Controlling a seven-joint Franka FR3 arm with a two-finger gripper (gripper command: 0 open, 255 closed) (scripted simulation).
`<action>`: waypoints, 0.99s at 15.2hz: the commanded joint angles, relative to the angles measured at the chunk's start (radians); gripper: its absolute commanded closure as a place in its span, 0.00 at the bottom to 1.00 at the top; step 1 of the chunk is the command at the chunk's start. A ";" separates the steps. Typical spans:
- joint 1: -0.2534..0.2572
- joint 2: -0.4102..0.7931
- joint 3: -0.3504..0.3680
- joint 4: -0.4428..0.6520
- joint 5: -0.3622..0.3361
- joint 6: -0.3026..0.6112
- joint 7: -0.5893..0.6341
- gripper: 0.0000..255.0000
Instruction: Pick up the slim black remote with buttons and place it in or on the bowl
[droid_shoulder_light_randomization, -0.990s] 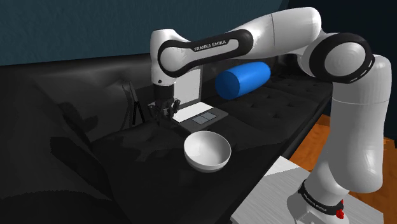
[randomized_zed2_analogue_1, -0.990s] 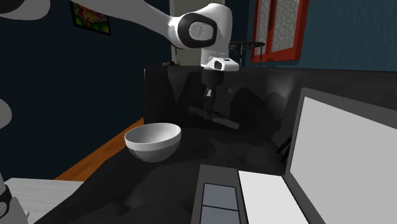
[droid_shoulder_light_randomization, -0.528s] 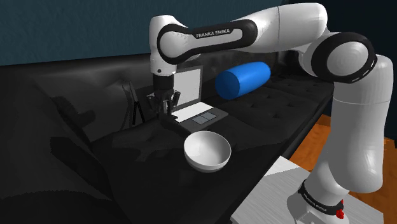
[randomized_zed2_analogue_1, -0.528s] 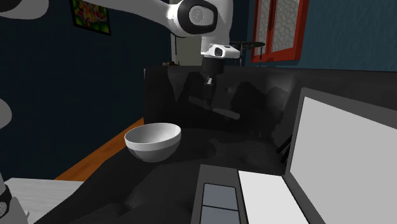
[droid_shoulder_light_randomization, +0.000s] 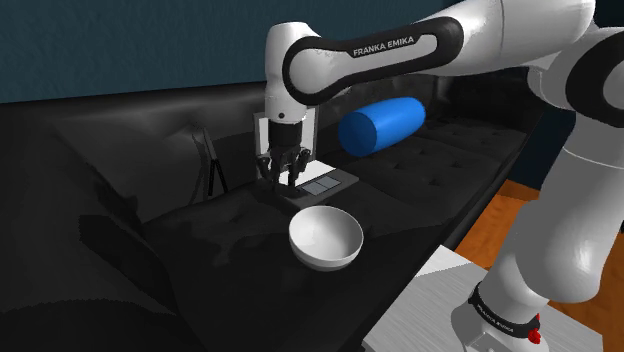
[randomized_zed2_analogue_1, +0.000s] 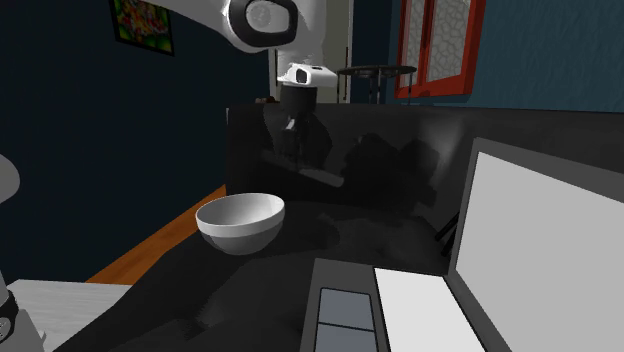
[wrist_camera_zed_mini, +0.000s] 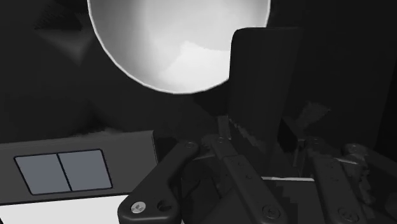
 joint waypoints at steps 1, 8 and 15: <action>-0.007 -0.088 -0.003 -0.106 0.027 0.019 -0.019 1.00; 0.007 -0.376 -0.017 -0.410 0.111 0.040 -0.067 1.00; 0.016 -0.415 -0.015 -0.516 0.129 0.106 -0.079 1.00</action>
